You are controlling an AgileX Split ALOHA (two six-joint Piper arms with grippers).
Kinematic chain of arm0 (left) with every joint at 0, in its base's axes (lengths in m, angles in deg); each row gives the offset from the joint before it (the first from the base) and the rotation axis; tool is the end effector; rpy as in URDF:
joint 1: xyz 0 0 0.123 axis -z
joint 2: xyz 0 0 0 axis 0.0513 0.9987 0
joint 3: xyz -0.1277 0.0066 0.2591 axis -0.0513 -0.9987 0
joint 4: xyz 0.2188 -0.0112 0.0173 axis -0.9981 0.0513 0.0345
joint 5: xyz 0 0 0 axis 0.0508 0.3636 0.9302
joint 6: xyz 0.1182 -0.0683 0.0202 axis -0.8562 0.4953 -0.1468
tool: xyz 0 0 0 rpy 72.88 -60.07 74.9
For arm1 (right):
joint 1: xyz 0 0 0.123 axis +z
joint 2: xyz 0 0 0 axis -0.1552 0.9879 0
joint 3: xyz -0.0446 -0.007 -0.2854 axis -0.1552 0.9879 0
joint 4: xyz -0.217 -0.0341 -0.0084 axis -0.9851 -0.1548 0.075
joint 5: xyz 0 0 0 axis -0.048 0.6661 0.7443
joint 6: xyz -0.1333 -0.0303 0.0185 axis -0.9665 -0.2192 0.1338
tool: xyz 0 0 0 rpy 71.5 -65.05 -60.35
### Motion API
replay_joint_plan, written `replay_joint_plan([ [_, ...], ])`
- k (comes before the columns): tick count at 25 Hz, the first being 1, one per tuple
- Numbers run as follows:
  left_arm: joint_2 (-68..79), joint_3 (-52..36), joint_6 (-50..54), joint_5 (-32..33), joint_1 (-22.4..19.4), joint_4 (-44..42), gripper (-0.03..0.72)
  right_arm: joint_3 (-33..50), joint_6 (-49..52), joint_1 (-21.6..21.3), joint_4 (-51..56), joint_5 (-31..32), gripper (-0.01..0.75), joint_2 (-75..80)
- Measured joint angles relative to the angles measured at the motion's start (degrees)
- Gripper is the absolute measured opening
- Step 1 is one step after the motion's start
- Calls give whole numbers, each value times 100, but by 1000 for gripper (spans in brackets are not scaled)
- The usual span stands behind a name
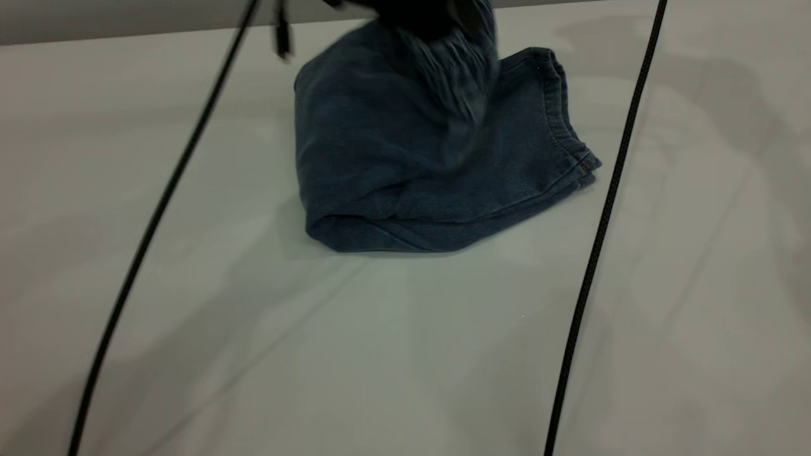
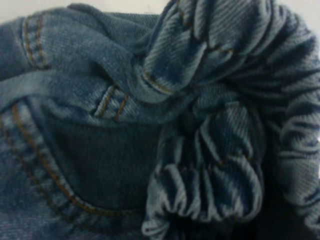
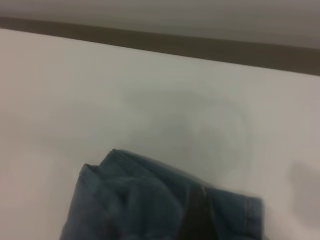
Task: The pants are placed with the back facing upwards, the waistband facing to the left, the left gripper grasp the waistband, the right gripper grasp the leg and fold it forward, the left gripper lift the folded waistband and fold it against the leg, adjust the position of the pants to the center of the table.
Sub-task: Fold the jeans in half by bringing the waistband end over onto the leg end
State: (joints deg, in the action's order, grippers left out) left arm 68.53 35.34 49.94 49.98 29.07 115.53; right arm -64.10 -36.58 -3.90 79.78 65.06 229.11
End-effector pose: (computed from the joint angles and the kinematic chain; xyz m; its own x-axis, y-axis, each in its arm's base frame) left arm 0.3819 -0.2814 0.1296 -0.7864 0.2185 -0.5777 0.4802 0.8046 -0.3493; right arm 0.5138 0.1133 0.2405 -0.8298 -0.0724 -0.5533 -0.3468 0.8437 0.4097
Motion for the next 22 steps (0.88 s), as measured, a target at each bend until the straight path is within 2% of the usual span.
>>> replay_joint_plan([
  [7,592,444,-107,104,71,-54,144,0,-43,0,-7,-14,484,16],
  [9,561,531,-364,76,71,-57,200,0,-107,0,-35,-16,484,16],
  [14,554,912,-729,229,71,-61,445,0,-146,0,-30,-16,484,16],
  [17,483,1198,-722,480,65,-254,551,0,-185,0,-103,-16,484,16],
  [19,358,1341,-722,659,58,-370,580,0,-185,0,-214,-16,484,16],
  [22,10,1355,-714,1013,-6,-786,583,0,-185,0,-276,-16,484,16],
])
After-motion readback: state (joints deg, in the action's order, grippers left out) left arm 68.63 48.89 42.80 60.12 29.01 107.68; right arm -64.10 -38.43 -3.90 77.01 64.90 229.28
